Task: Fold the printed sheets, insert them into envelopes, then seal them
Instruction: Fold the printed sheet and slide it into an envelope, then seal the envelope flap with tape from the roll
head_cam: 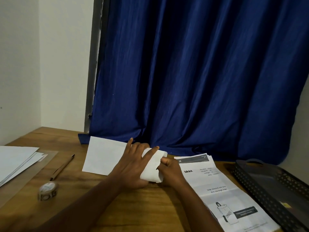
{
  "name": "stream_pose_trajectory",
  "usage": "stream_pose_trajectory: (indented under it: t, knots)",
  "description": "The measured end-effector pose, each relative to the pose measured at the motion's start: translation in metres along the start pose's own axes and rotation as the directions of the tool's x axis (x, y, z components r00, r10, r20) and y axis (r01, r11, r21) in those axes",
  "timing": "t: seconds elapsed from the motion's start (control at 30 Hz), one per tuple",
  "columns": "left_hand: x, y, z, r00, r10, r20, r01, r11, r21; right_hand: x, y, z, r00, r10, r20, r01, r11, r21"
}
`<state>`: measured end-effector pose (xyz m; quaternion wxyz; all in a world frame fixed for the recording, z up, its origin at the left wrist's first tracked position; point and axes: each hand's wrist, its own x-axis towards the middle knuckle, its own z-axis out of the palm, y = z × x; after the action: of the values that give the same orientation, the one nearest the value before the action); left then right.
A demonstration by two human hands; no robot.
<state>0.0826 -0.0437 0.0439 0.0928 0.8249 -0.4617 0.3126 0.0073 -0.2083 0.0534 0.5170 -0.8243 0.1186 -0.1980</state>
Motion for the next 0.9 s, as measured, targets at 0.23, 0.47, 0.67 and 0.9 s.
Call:
stream_pose_trajectory:
  t: [0.23,0.47,0.67,0.9]
  knots:
    - [-0.005,-0.001,0.019,0.895,-0.125,0.428,0.154,0.987,-0.035,-0.001,0.024,-0.023,0.988,0.119,-0.094,-0.104,0.983,0.149]
    - [-0.013,0.002,0.025,0.713,-0.062,0.699,0.234,0.960,-0.153,-0.001,0.045,-0.020,0.977,0.144,-0.158,-0.115,0.977,0.178]
    - [-0.011,0.002,0.022,0.706,-0.051,0.706,0.212,0.967,-0.143,-0.003,0.054,-0.020,0.991,0.013,-0.131,-0.069,0.899,-0.433]
    - [-0.011,0.002,0.025,0.709,-0.064,0.703,0.221,0.966,-0.136,-0.009,0.058,-0.001,0.987,-0.157,0.025,0.146,0.833,-0.534]
